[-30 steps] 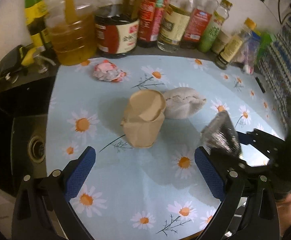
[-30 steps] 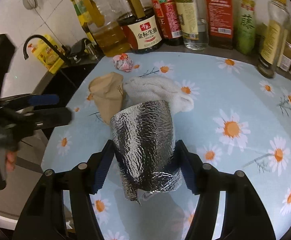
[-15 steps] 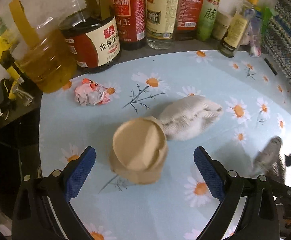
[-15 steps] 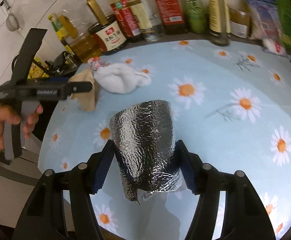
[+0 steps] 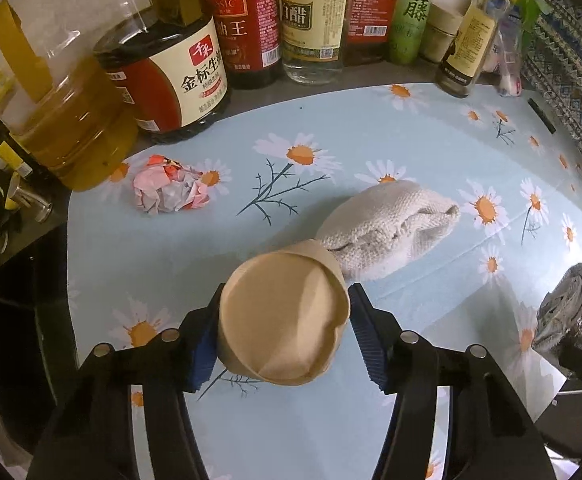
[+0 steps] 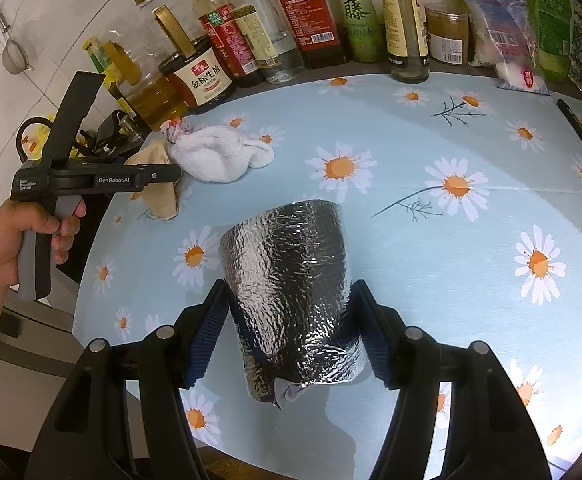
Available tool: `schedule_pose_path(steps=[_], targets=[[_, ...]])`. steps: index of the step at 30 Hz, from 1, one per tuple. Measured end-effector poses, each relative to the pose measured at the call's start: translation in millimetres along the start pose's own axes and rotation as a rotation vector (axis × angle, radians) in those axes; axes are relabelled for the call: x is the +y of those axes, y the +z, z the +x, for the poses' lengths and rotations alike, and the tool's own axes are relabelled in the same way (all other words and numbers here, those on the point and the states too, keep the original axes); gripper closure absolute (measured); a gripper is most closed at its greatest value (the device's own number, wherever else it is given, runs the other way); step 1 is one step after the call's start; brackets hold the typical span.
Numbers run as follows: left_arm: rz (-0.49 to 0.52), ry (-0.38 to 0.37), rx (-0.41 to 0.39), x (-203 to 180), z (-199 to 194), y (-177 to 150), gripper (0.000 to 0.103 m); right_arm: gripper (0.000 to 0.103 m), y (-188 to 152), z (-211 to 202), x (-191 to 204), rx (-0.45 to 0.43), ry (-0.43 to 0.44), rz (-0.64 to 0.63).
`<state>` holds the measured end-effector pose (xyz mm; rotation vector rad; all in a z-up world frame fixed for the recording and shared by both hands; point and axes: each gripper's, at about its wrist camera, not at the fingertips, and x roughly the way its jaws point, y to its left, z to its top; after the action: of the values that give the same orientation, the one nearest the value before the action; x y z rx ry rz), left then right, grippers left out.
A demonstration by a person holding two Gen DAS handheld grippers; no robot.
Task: Collect trash
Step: 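Lift the cup and foil item and carry them down over the black bin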
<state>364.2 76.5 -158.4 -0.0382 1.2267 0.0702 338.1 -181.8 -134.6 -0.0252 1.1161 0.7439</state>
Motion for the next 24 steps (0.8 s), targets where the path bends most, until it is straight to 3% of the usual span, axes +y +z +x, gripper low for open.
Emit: schedule_pose_path(steps=[13,24], targets=[[-0.018,-0.042,-0.051,-2.0,-40.0,-26.5,0.046,0.040,3.5,-5.4,30.9,-0.004,0.016,-0.071],[-0.038,-0.131,-0.094,-8.0,-82.6,-82.1,0.046,0.040,-8.7,-11.7,70.8,0.008,0.039,-0.114]])
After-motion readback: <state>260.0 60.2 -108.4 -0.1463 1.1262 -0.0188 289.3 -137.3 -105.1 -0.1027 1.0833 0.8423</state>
